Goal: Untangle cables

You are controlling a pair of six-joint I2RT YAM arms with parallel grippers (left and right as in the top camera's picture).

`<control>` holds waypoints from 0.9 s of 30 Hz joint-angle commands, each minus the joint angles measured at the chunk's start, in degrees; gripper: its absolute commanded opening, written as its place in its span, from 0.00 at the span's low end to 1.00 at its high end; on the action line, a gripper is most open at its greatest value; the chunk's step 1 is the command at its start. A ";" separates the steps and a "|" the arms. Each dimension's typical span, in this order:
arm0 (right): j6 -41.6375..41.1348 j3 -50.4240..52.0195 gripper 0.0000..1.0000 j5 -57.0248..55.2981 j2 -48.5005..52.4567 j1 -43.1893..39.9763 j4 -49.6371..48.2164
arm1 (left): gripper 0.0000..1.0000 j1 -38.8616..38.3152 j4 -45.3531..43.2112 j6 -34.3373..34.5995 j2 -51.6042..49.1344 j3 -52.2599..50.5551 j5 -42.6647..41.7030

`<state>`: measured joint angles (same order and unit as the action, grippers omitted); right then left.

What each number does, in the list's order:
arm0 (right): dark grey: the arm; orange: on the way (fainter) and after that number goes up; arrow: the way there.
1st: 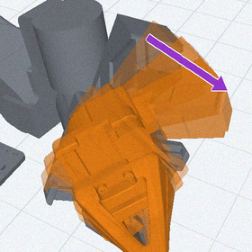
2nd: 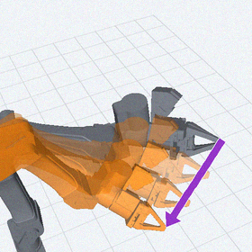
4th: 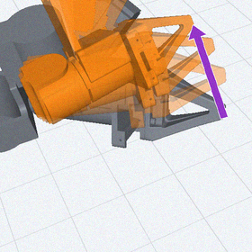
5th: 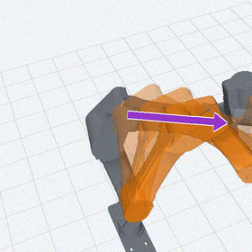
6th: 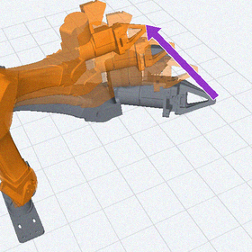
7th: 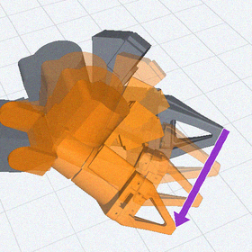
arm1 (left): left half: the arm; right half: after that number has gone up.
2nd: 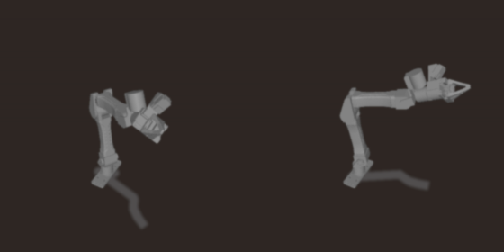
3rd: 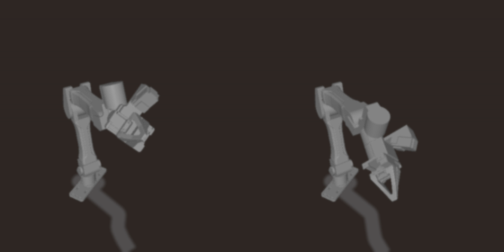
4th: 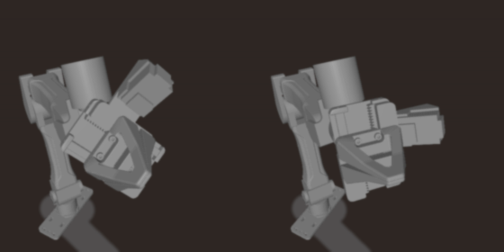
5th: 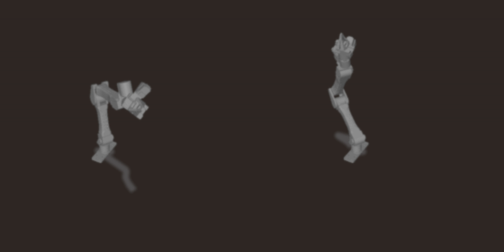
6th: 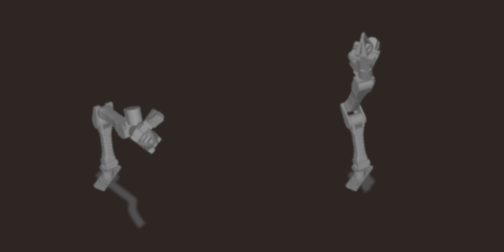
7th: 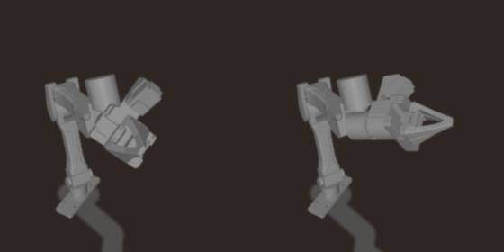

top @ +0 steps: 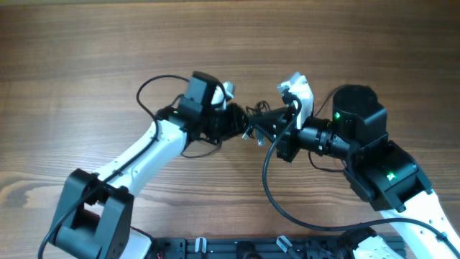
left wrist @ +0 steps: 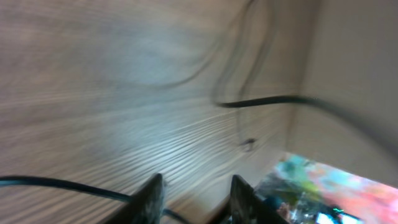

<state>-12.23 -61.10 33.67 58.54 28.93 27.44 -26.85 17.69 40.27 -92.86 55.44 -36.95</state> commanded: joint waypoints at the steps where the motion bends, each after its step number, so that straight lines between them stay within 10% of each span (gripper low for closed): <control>1: 1.55 -0.83 0.05 1.79 -1.09 -0.15 -4.07 | 0.08 -1.20 7.61 -7.30 -1.66 -0.04 18.47; 4: 0.96 -0.92 0.05 1.81 -1.27 -0.15 -5.57 | 0.10 -0.09 10.40 -7.28 -1.79 -0.04 21.27; 5: 0.13 -0.92 0.05 1.81 -1.27 -0.15 -5.27 | 0.30 0.85 10.21 -7.30 -1.77 -0.04 20.13; 6: 0.09 -0.92 0.05 1.81 -1.29 -0.15 -3.82 | 0.79 3.26 10.05 -7.30 -1.75 -0.04 19.78; 17: -1.42 -0.92 0.05 5.29 2.14 -0.13 -0.63 | 0.99 20.33 9.07 -37.46 -1.75 -0.04 -26.88; 27: -0.66 -0.92 0.05 5.01 4.28 -0.13 -1.60 | 0.83 14.93 11.17 -41.57 -1.75 -0.04 -19.87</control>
<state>-13.39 -61.10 37.50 62.54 28.93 26.74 -9.98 28.21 0.95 -94.30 55.35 -61.12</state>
